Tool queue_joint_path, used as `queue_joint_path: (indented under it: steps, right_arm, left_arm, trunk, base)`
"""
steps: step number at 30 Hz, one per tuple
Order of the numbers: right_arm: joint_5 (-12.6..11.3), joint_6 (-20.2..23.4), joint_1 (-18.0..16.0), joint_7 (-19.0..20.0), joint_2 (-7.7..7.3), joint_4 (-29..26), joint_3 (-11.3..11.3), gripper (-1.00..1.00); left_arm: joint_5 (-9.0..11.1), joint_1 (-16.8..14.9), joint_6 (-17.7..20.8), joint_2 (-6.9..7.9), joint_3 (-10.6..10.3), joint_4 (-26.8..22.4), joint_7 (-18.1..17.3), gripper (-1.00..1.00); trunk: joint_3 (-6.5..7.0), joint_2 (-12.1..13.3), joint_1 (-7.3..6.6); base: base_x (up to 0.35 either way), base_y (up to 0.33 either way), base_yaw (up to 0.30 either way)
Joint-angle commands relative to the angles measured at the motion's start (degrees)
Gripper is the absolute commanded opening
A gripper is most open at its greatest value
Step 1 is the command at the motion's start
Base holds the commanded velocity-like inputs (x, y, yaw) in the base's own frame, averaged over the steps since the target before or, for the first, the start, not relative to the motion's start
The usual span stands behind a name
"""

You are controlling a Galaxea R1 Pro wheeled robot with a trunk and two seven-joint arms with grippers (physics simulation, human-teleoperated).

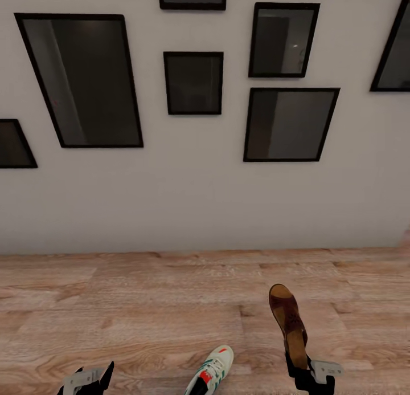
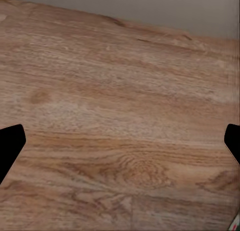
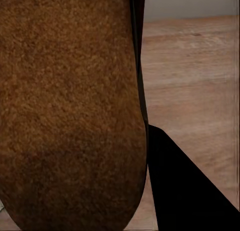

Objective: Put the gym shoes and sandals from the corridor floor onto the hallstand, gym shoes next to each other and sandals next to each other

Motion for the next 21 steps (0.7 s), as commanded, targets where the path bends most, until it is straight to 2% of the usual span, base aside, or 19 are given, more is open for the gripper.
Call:
queue_joint_path:
  steps: [1,21]
  right_arm:
    - [-0.81,-0.10,-0.05,0.51,-0.01,0.07,0.37,-1.00]
    - [-0.81,-0.10,-0.05,0.51,-0.01,0.07,0.37,-1.00]
  left_arm:
    - [-0.60,-0.07,-0.32,-0.08,0.43,-0.04,-0.35,1.00]
    - [-0.60,-0.07,-0.32,-0.08,0.45,-0.06,-0.38,1.00]
  trunk:
    - [-0.02,-0.02,-0.01]
    - [0.64,-0.02,-0.01]
  base:
    - [0.000,0.000,-0.234]
    - [0.000,0.000,-0.234]
